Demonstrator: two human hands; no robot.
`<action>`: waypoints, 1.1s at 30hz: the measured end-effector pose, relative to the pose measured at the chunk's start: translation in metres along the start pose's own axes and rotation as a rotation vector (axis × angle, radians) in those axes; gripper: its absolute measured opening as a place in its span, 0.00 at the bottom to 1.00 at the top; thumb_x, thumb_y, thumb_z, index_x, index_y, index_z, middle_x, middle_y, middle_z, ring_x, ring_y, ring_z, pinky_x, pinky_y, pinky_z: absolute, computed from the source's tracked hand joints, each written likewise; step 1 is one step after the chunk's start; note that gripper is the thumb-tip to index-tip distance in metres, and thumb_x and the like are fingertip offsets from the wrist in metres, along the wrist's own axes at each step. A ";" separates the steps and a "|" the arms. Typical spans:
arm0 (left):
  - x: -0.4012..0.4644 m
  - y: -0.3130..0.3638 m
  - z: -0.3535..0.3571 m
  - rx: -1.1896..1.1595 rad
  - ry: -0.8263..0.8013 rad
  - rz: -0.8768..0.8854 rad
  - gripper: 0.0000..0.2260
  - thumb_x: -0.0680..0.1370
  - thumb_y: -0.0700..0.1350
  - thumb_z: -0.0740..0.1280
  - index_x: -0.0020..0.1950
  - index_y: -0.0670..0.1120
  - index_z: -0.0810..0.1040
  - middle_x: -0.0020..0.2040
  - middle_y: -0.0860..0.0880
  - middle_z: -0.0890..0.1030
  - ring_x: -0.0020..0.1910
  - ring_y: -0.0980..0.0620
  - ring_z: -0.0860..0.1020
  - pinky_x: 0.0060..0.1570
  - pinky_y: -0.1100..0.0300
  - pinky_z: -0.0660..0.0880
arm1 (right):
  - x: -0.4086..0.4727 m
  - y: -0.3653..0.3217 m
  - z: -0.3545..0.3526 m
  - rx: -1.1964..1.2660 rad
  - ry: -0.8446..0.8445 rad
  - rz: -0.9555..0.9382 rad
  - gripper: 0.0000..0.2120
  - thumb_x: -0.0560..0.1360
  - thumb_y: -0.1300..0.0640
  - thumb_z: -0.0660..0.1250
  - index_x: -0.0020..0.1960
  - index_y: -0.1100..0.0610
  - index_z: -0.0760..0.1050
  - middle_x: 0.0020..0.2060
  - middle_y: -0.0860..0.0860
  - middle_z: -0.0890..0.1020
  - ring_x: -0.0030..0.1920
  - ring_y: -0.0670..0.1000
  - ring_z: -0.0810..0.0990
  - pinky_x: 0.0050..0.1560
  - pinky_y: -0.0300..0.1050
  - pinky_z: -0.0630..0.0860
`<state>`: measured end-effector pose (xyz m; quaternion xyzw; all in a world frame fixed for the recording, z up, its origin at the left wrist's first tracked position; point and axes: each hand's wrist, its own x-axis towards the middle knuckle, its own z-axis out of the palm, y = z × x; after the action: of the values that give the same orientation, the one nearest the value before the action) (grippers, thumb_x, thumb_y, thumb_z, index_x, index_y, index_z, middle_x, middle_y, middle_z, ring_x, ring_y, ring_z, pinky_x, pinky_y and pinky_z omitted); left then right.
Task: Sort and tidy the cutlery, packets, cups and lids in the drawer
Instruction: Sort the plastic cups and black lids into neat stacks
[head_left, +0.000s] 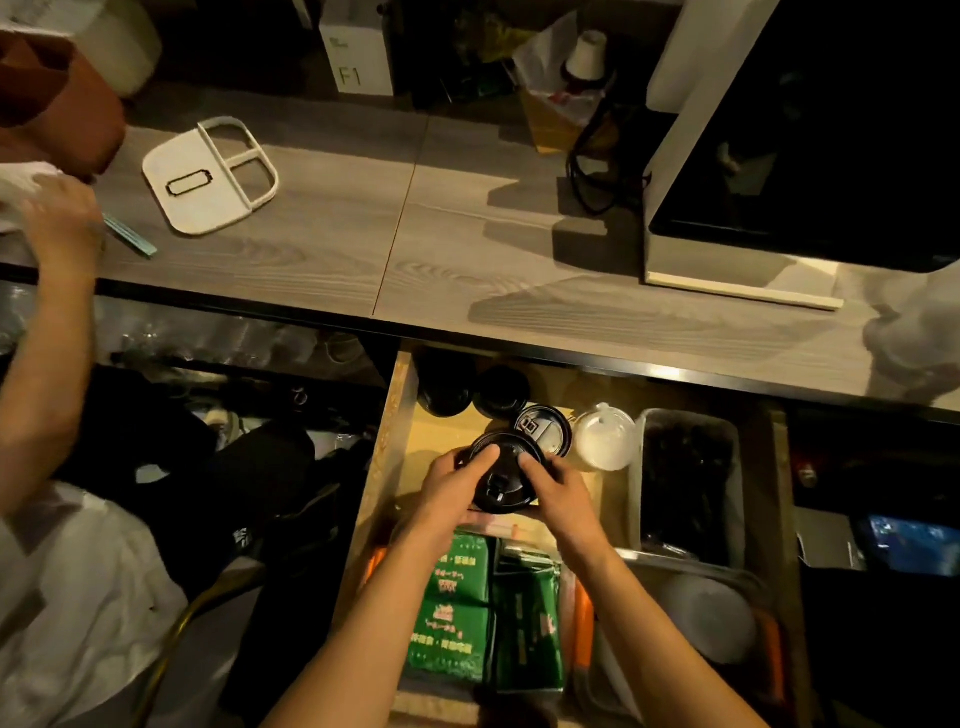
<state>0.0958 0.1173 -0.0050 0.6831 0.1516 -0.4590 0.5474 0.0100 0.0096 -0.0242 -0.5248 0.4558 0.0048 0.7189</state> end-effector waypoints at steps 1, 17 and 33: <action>0.007 0.000 -0.002 -0.016 0.009 -0.006 0.10 0.79 0.51 0.70 0.58 0.50 0.76 0.54 0.47 0.82 0.48 0.51 0.81 0.40 0.52 0.82 | 0.006 0.001 0.002 0.005 -0.018 0.004 0.10 0.80 0.55 0.66 0.58 0.60 0.77 0.50 0.58 0.85 0.49 0.53 0.86 0.44 0.46 0.83; 0.085 -0.023 -0.043 -0.353 0.211 -0.152 0.30 0.79 0.51 0.68 0.78 0.45 0.62 0.75 0.41 0.68 0.69 0.38 0.72 0.58 0.42 0.79 | 0.171 0.000 0.081 -0.738 0.036 -0.253 0.21 0.78 0.57 0.67 0.69 0.62 0.72 0.61 0.60 0.79 0.62 0.59 0.78 0.64 0.53 0.75; 0.077 -0.015 -0.041 -0.303 0.204 -0.114 0.24 0.81 0.51 0.67 0.76 0.56 0.65 0.76 0.46 0.66 0.71 0.39 0.69 0.54 0.41 0.80 | 0.136 -0.021 0.066 -0.453 0.374 -0.254 0.08 0.77 0.63 0.64 0.51 0.63 0.81 0.36 0.55 0.81 0.32 0.49 0.75 0.36 0.41 0.69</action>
<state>0.1449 0.1359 -0.0766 0.6261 0.3125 -0.3895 0.5989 0.1429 -0.0136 -0.0955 -0.7161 0.4982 -0.0803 0.4822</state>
